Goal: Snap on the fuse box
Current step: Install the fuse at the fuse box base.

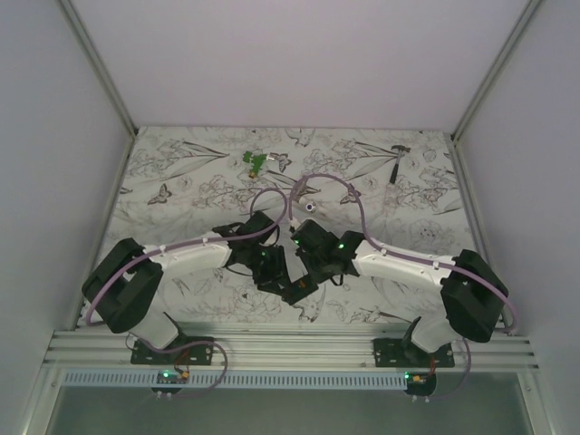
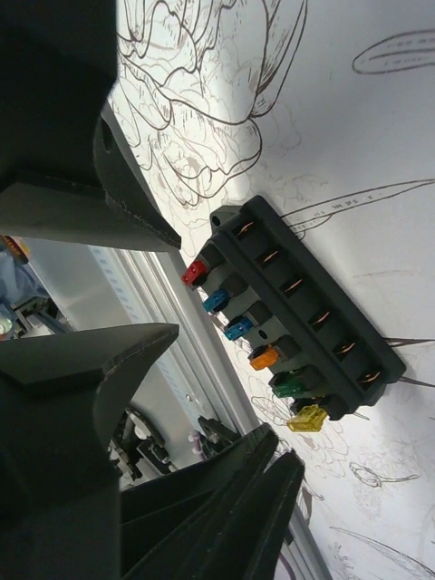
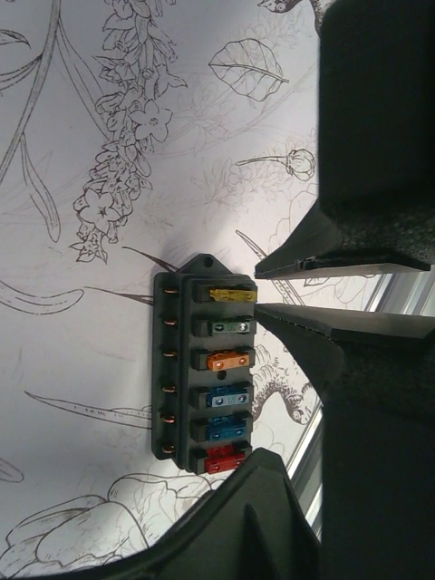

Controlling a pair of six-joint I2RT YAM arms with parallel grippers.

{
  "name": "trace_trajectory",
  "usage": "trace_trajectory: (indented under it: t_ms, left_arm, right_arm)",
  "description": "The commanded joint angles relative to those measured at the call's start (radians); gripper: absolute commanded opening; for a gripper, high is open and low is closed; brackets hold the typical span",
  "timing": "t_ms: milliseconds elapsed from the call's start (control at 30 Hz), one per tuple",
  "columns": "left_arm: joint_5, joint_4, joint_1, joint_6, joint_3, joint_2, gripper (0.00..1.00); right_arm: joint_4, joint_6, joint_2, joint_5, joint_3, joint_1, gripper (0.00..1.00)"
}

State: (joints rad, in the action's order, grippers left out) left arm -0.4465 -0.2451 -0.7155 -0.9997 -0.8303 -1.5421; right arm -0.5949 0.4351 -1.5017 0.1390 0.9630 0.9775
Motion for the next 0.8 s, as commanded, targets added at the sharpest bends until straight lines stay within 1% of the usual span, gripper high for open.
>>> trace_trajectory:
  t_ms: [0,533,633,767]
  left_arm:
    - [0.009,-0.050,-0.025,-0.010,0.013,-0.005,0.41]
    - [0.046,-0.051,-0.055,-0.024,0.000,-0.047,0.40]
    - [0.059,-0.049,-0.055,-0.031,0.001,-0.054,0.40]
    - [0.068,-0.049,-0.055,-0.037,-0.006,-0.073,0.39]
  right_arm:
    - [0.019,0.014,-0.015,-0.013,-0.008,-0.005,0.24]
    - [0.065,-0.006,-0.020,-0.027,-0.023,-0.005,0.22]
    - [0.073,-0.009,-0.027,-0.028,-0.029,-0.005,0.18]
    - [0.073,-0.011,-0.034,-0.030,-0.041,-0.006,0.10]
